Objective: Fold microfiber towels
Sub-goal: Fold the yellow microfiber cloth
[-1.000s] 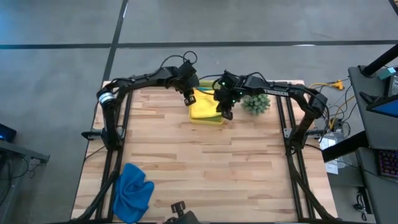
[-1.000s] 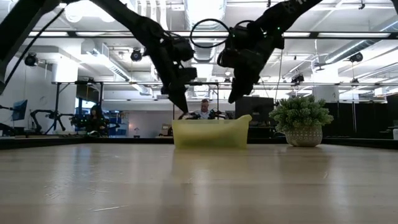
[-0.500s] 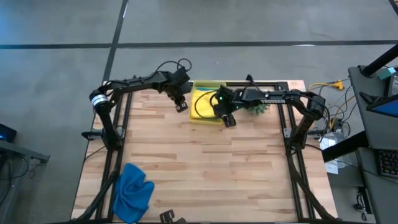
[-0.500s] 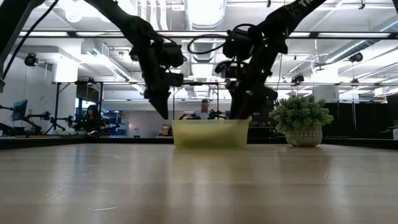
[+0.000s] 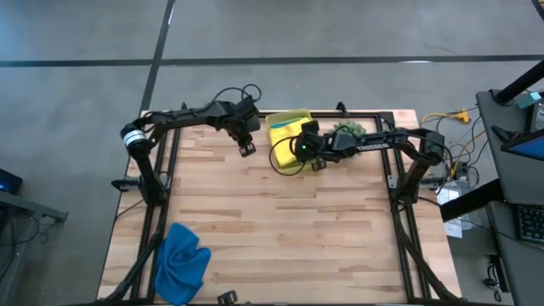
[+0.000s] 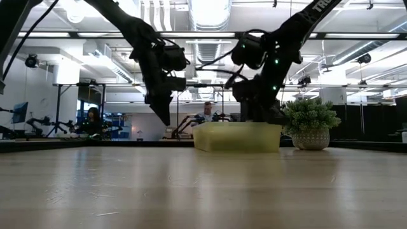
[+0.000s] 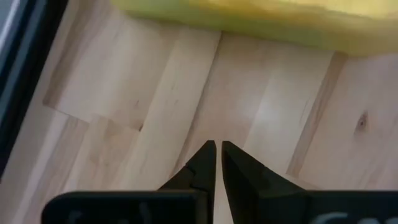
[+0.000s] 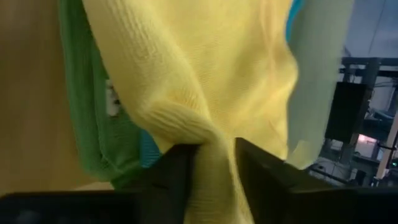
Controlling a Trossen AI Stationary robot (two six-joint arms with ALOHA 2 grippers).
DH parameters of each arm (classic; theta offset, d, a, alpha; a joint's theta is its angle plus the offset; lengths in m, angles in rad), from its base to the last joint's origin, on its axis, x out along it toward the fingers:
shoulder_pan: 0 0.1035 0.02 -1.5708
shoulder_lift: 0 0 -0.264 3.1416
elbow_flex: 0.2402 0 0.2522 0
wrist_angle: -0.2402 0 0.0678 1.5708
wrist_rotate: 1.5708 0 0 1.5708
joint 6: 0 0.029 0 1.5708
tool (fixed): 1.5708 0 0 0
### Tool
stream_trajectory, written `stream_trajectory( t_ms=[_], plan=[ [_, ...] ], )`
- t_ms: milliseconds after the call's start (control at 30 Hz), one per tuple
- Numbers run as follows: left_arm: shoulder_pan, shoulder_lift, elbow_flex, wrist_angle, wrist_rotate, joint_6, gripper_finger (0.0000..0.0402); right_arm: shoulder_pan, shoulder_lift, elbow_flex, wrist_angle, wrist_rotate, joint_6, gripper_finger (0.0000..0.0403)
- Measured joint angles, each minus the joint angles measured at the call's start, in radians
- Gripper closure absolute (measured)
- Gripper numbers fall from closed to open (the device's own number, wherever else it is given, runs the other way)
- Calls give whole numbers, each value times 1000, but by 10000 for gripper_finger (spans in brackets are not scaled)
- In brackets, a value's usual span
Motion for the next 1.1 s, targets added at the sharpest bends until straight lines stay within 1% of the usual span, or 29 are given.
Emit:
stream_trajectory(
  t_ms=[100,133,167,233,333,400,433,567,667,767,900,1000,1100],
  plan=[
    [-1,-13,1,0,0,0,389,4,-26,44,-27,-9,31,352],
    [-2,-17,1,-2,1,0,389,3,-38,69,-50,-29,51,372],
    [-3,-25,1,-1,1,0,389,3,-50,95,-75,-57,71,382],
    [-7,-42,1,13,10,0,389,-1,-68,156,-137,-129,118,387],
    [-17,-67,1,70,67,-1,389,-25,-80,262,-237,-243,199,389],
    [-31,-83,1,129,109,-9,389,-48,-75,331,-306,-294,244,390],
    [-42,-90,1,168,121,-25,389,-58,-70,363,-345,-311,257,390],
    [-85,-98,1,332,160,-133,389,-83,-44,467,-486,-318,270,390],
    [-120,-98,1,465,189,-142,380,-95,-24,526,-571,-320,299,390],
    [-154,-98,1,577,191,-156,353,-101,-15,560,-629,-323,327,390],
    [-195,-86,2,669,172,-186,291,-101,-15,581,-654,-324,369,390],
    [-221,-58,2,678,167,-211,238,-102,-15,595,-678,-354,395,390],
    [-242,-30,2,679,117,-230,191,-102,-15,604,-686,-364,428,390]
  ],
)
